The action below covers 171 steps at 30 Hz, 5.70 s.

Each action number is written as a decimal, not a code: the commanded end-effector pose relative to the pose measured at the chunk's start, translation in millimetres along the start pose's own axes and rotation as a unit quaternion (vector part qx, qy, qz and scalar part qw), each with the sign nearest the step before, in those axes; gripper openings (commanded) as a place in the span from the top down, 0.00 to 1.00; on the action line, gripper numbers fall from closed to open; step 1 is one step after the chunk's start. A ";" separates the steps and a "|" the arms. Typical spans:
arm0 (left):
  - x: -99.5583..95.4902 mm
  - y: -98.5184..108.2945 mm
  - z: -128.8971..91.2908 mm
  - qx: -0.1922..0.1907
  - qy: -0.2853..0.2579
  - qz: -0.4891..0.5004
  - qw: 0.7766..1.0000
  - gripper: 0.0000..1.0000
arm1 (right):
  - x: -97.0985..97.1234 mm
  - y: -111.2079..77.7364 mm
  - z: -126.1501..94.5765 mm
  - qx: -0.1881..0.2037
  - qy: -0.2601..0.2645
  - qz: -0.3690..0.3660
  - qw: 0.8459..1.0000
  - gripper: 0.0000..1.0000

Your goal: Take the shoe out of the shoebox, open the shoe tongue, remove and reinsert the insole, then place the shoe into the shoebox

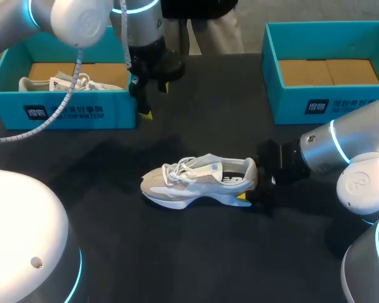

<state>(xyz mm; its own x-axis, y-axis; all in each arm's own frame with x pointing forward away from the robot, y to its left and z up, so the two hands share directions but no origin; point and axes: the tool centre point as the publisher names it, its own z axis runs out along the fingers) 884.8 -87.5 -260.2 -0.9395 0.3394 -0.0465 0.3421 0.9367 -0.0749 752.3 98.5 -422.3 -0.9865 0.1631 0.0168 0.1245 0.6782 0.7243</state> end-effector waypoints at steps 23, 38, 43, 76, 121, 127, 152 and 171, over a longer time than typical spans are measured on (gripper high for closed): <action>50.2 -14.1 3.5 -0.001 -0.029 -0.491 0.870 0.00 | -1.8 0.4 4.1 0.004 0.000 0.001 1.000 1.00; 74.6 -65.8 14.5 -0.004 -0.086 -0.611 0.787 0.00 | -1.8 0.4 4.1 0.004 0.000 0.001 1.000 1.00; 79.7 -80.4 24.3 0.017 -0.083 -0.631 0.771 0.00 | -1.8 0.4 4.1 0.004 0.000 0.001 1.000 1.00; 102.7 -160.9 72.5 0.012 -0.048 -0.741 0.670 0.00 | -1.8 0.4 4.1 0.004 0.000 0.001 1.000 1.00; 91.3 -168.3 94.8 -0.062 -0.063 -0.781 0.618 0.00 | -1.8 0.4 4.1 0.004 0.000 0.001 1.000 1.00; 90.8 -168.3 103.2 -0.077 -0.068 -0.783 0.614 0.00 | -1.8 0.4 4.1 0.004 0.000 0.001 1.000 1.00; 100.8 -151.1 119.9 -0.129 -0.083 -0.795 0.586 0.00 | -1.8 0.4 4.1 0.004 0.000 0.001 1.000 1.00; 106.7 -117.1 91.3 -0.114 -0.099 -0.821 0.551 0.00 | -1.8 0.4 4.1 0.004 0.000 0.001 1.000 1.00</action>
<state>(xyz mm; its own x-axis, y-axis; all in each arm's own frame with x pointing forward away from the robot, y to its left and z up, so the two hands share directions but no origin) 749.1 -181.8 -357.3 0.0481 -0.9687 -0.2434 -0.9983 -0.0384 -0.0445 752.4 98.7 -422.3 -0.9865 0.1631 0.0167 0.1244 0.6781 0.7244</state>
